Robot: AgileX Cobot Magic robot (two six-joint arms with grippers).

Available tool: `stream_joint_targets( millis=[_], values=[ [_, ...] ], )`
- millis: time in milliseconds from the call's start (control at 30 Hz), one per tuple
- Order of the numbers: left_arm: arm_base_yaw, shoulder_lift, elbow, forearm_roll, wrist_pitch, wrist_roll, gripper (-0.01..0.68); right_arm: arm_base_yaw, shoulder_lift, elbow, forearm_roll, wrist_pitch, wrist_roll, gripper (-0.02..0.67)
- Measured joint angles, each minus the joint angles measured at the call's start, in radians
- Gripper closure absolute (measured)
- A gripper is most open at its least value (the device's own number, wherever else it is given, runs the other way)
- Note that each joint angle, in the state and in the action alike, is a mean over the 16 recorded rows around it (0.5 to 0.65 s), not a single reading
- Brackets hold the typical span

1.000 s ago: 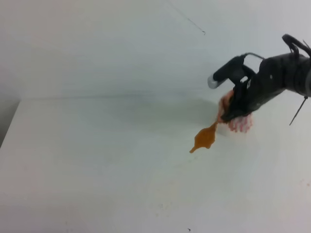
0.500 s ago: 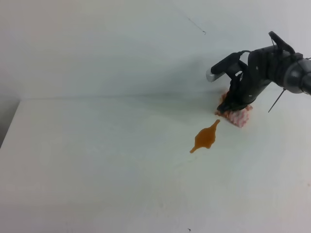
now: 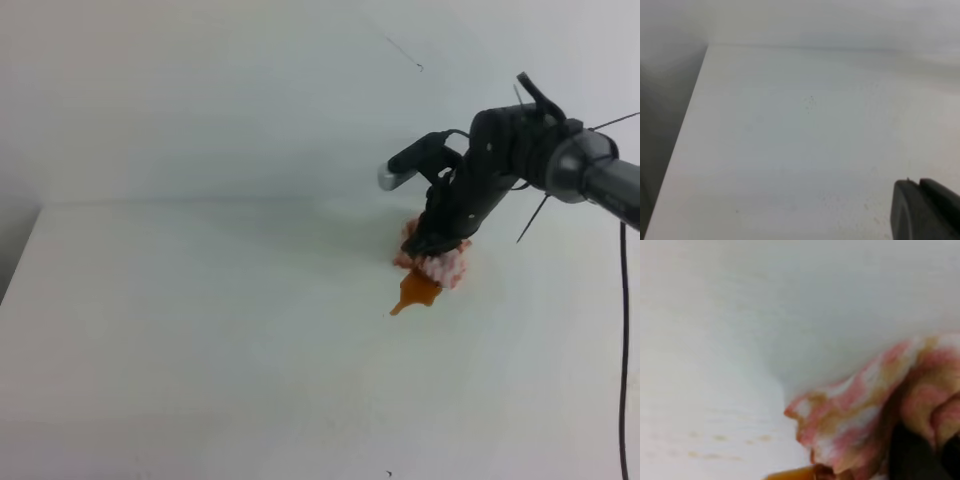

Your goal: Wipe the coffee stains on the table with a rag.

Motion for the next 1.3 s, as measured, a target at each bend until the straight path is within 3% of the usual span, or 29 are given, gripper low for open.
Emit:
stream_joint_targets(
  millis=[367, 600, 1300],
  values=[
    [0.0, 0.005, -0.008, 0.0, 0.003, 0.0, 0.673, 0.144, -0.002, -0.002, 0.022, 0.095, 0.048, 0.618],
    [0.0, 0.005, -0.008, 0.0, 0.003, 0.0, 0.673, 0.17, -0.015, 0.038, -0.004, 0.116, 0.117, 0.618],
    [0.0, 0.005, -0.008, 0.0, 0.003, 0.0, 0.673, -0.104, -0.269, 0.512, -0.173, -0.064, 0.254, 0.616]
  ],
)
